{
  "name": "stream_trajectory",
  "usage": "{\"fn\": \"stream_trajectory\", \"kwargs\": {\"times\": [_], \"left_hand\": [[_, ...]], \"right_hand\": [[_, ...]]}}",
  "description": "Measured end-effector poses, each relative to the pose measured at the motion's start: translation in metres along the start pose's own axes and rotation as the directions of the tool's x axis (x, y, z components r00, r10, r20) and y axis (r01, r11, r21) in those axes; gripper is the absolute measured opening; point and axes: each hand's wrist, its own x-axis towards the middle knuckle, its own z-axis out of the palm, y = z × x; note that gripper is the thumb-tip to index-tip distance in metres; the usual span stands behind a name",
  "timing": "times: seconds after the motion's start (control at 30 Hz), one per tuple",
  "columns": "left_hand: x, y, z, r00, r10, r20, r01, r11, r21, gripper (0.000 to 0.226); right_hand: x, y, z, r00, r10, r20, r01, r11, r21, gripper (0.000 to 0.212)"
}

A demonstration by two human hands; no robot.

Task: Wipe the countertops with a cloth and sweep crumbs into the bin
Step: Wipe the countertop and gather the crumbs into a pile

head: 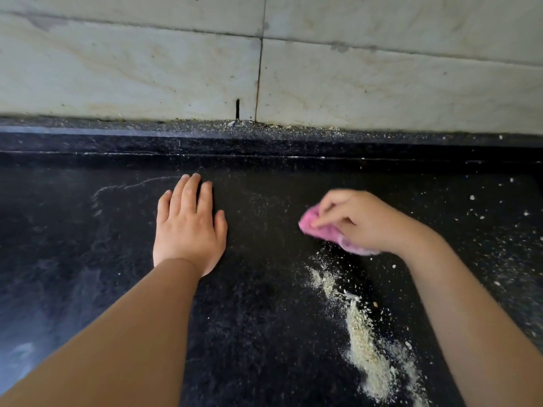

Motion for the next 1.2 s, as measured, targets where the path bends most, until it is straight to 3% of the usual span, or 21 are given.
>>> {"fn": "stream_trajectory", "kwargs": {"times": [0.07, 0.1, 0.17, 0.23, 0.3, 0.33, 0.43, 0.5, 0.57, 0.63, 0.67, 0.7, 0.77, 0.83, 0.93, 1.0, 1.13, 1.17, 1.2], "left_hand": [[0.0, 0.0, 0.0, 1.0, -0.001, 0.005, 0.001, 1.0, -0.003, 0.054], [0.001, 0.001, 0.0, 1.0, 0.001, 0.006, -0.001, 1.0, -0.004, 0.054], [0.0, 0.0, 0.0, 1.0, 0.002, 0.005, -0.002, 1.0, -0.004, 0.054], [0.0, 0.0, 0.0, 1.0, -0.001, 0.008, 0.001, 1.0, -0.001, 0.054], [0.0, 0.001, -0.001, 1.0, -0.003, 0.013, 0.003, 1.0, 0.0, 0.053], [0.0, 0.001, -0.001, 1.0, -0.005, 0.015, 0.005, 1.0, 0.0, 0.053], [0.0, 0.002, -0.001, 1.0, -0.008, 0.019, 0.008, 1.0, 0.001, 0.053], [0.0, 0.001, 0.0, 1.0, -0.007, 0.016, 0.007, 1.0, -0.001, 0.053], [0.0, 0.001, -0.001, 1.0, -0.008, 0.018, 0.008, 1.0, 0.001, 0.053], [0.0, 0.001, -0.001, 1.0, -0.009, 0.02, 0.009, 1.0, -0.001, 0.053], [0.0, 0.002, -0.001, 1.0, -0.008, 0.018, 0.008, 1.0, -0.005, 0.053], [0.0, 0.002, -0.001, 1.0, -0.008, 0.017, 0.008, 1.0, -0.009, 0.052], [0.0, 0.002, -0.001, 1.0, -0.009, 0.018, 0.009, 1.0, -0.004, 0.052], [-0.001, 0.002, -0.001, 1.0, -0.007, 0.025, 0.007, 1.0, 0.008, 0.052], [-0.001, 0.002, -0.002, 0.999, -0.011, 0.034, 0.01, 1.0, 0.02, 0.052], [-0.001, 0.002, -0.002, 0.999, -0.011, 0.037, 0.01, 1.0, 0.023, 0.052], [-0.001, 0.002, -0.001, 0.999, -0.008, 0.035, 0.007, 1.0, 0.024, 0.052], [-0.001, 0.002, -0.001, 0.999, -0.008, 0.036, 0.007, 1.0, 0.026, 0.051], [-0.001, 0.002, -0.001, 0.999, -0.005, 0.034, 0.004, 1.0, 0.026, 0.051]], "right_hand": [[-0.022, 0.005, -0.007, 0.987, 0.086, 0.134, -0.107, 0.982, 0.158, 0.026], [-0.029, 0.008, -0.011, 0.993, 0.084, 0.079, -0.095, 0.983, 0.158, 0.028], [-0.032, 0.016, -0.022, 0.976, 0.055, -0.212, -0.032, 0.994, 0.108, 0.029], [-0.019, 0.028, -0.029, 0.846, 0.068, -0.528, -0.081, 0.997, -0.001, 0.031], [0.001, 0.041, -0.032, 0.72, 0.112, -0.685, -0.157, 0.988, -0.003, 0.033], [0.01, 0.045, -0.03, 0.698, 0.125, -0.705, -0.169, 0.986, 0.008, 0.034], [0.027, 0.051, -0.016, 0.715, 0.111, -0.69, -0.215, 0.974, -0.065, 0.034], [0.016, 0.048, -0.02, 0.79, 0.12, -0.601, -0.223, 0.97, -0.099, 0.033], [-0.005, 0.044, -0.032, 0.936, 0.21, -0.283, -0.247, 0.963, -0.105, 0.031], [-0.029, 0.039, -0.042, 0.969, 0.244, 0.026, -0.235, 0.952, -0.197, 0.04], [-0.037, 0.038, -0.044, 0.969, 0.24, 0.051, -0.225, 0.953, -0.205, 0.045], [-0.043, 0.036, -0.045, 0.976, 0.218, 0.001, -0.214, 0.961, -0.174, 0.046], [-0.042, 0.038, -0.04, 0.957, 0.169, -0.237, -0.185, 0.982, -0.045, 0.039], [-0.026, 0.041, -0.03, 0.867, 0.173, -0.467, -0.176, 0.984, 0.037, 0.034], [-0.002, 0.039, -0.004, 0.761, 0.139, -0.634, -0.167, 0.986, 0.016, 0.034], [-0.003, 0.041, 0.011, 0.762, 0.101, -0.639, -0.161, 0.986, -0.037, 0.034], [-0.042, 0.038, 0.016, 0.914, 0.144, -0.379, -0.144, 0.989, 0.03, 0.033], [-0.051, 0.032, 0.019, 0.906, 0.14, -0.399, -0.125, 0.99, 0.062, 0.033], [-0.056, 0.024, 0.024, 0.857, 0.109, -0.503, -0.089, 0.994, 0.063, 0.033]]}}
